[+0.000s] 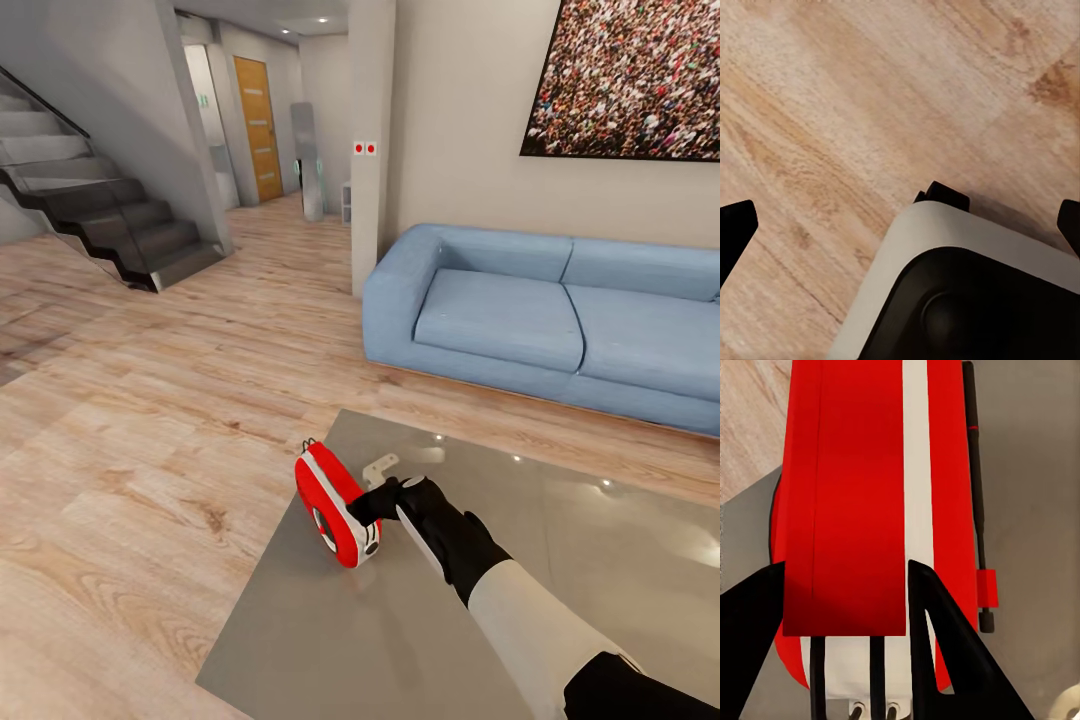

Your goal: Turn on the radio receiver that's on the table in the living room.

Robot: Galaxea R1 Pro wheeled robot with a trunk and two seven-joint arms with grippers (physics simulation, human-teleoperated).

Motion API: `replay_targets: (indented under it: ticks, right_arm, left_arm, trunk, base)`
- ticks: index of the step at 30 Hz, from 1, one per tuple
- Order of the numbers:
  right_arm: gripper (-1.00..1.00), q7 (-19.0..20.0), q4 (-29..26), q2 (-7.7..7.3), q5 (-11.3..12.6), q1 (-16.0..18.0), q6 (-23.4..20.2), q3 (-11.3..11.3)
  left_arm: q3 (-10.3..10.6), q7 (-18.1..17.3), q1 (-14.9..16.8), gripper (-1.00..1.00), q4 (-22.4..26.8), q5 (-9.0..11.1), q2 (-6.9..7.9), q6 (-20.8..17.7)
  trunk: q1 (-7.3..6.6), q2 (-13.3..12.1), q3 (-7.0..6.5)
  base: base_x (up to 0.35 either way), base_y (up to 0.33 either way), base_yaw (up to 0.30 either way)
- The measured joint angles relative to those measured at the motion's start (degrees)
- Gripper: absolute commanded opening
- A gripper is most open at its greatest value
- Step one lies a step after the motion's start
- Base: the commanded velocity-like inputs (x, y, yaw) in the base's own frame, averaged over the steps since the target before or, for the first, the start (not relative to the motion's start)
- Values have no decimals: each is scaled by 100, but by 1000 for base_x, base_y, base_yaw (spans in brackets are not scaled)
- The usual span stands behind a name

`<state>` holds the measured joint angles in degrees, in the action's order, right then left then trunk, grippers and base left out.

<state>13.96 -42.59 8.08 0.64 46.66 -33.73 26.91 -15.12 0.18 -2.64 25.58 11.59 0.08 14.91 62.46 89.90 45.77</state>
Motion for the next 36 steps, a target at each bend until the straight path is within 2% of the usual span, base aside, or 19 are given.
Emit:
replay_targets:
  ticks: [36]
  right_arm:
    - [-100, 10, -1, 0, 6, 0, 0, 0]
  left_arm:
    - [0, 0, 0, 100, 0, 0, 1, 3]
  trunk:
    - [0, 0, -309]
  base:
    - [0, 0, 0]
